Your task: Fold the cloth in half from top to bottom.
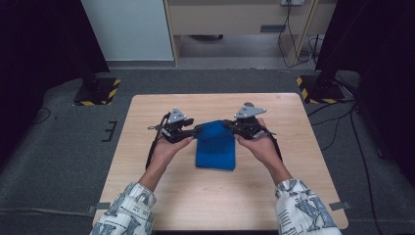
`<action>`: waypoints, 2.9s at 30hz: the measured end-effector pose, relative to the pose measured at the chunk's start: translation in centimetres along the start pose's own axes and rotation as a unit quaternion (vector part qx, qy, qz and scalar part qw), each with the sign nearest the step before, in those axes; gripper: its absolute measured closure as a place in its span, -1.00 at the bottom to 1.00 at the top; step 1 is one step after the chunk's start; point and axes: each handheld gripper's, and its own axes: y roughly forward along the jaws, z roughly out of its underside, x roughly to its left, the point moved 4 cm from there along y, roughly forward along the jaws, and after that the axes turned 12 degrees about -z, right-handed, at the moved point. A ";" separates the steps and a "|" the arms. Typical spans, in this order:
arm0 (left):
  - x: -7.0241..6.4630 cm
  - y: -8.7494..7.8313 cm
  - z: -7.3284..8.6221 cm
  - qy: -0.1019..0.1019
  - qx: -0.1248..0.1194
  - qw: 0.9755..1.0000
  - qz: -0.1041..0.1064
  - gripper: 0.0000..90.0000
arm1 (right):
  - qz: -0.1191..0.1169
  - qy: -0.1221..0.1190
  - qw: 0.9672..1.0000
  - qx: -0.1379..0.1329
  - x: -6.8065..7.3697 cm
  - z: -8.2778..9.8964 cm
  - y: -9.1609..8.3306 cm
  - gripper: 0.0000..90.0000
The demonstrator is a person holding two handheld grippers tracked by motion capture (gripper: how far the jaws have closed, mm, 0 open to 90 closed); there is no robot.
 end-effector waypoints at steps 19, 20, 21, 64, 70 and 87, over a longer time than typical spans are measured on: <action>0.5 -0.7 0.6 -0.031 -0.008 0.999 0.003 -0.63 | -0.011 -0.004 1.000 0.016 1.2 2.1 -0.2 0.93; 0.5 -0.7 0.6 -0.033 -0.008 0.999 0.003 -0.65 | -0.012 -0.004 1.000 0.018 1.3 2.3 -0.2 0.93; 0.6 -0.7 0.7 -0.035 -0.008 0.999 0.003 -0.67 | -0.013 -0.004 1.000 0.019 1.4 2.4 -0.2 0.93; 1.1 -1.1 4.6 -0.045 0.017 0.999 0.003 -0.71 | -0.039 -0.014 0.998 0.055 4.3 6.6 -0.3 0.89; 1.3 -1.4 5.0 -0.045 0.019 0.999 0.001 -0.71 | -0.044 -0.013 0.997 0.064 4.7 7.8 -0.4 0.84; 0.4 -0.8 6.7 -0.039 0.043 0.998 -0.001 -0.72 | -0.046 0.003 0.994 0.097 5.5 11.1 -0.5 0.31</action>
